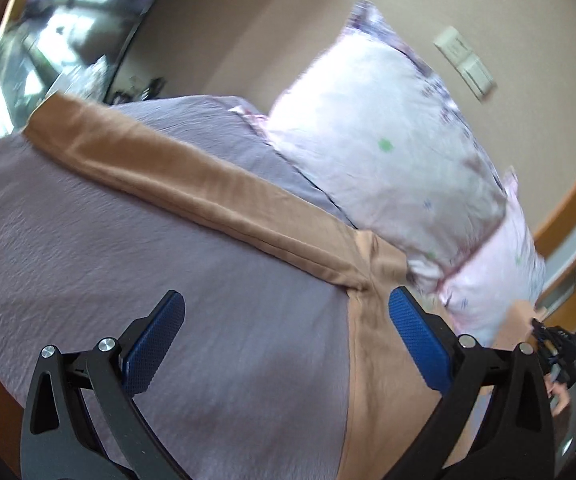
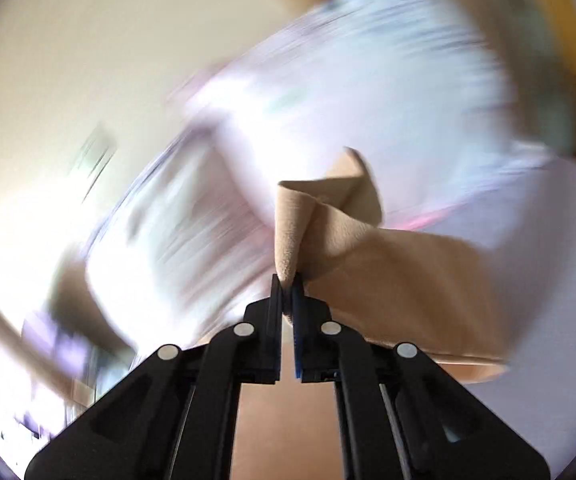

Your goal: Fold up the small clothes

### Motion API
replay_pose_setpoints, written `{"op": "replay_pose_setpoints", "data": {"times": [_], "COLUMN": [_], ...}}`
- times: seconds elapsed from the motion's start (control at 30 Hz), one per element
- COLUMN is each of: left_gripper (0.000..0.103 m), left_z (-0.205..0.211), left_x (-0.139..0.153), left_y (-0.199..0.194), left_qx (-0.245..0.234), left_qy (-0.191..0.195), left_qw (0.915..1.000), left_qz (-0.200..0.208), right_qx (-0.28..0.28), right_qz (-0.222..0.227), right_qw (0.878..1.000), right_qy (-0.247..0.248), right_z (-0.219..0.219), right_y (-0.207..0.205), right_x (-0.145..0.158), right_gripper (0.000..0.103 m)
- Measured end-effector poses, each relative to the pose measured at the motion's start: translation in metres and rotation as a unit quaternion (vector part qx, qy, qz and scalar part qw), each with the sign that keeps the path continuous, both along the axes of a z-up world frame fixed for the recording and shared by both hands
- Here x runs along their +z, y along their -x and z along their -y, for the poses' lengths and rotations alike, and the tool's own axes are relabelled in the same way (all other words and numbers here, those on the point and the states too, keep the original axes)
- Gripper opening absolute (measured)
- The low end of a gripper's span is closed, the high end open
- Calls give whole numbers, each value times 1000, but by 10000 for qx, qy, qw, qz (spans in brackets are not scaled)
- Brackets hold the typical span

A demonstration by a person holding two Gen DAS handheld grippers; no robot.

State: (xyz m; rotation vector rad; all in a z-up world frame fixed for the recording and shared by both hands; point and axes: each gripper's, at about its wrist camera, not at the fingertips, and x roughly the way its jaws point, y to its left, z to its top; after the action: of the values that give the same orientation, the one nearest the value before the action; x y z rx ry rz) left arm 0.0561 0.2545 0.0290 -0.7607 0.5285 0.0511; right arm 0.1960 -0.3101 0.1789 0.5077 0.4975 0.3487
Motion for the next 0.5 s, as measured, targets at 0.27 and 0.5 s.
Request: {"op": "replay_pose_setpoints", "data": {"times": [0.27, 0.5], "left_gripper": [102, 88], "left_z": [-40, -85], "left_x": [-7, -25], "left_y": [-5, -14], "left_qx": [542, 1151], "left_qy": [492, 1133], "left_qw": [9969, 9847], "left_qz": [-298, -656], "right_qx": [2381, 1974], "right_qz": [-1710, -1124], "right_qw": [9519, 9723], "right_qy": [891, 553], "right_z": [-215, -150], "right_y": [-50, -18], "right_x": [-96, -68], "right_gripper": [28, 75]}}
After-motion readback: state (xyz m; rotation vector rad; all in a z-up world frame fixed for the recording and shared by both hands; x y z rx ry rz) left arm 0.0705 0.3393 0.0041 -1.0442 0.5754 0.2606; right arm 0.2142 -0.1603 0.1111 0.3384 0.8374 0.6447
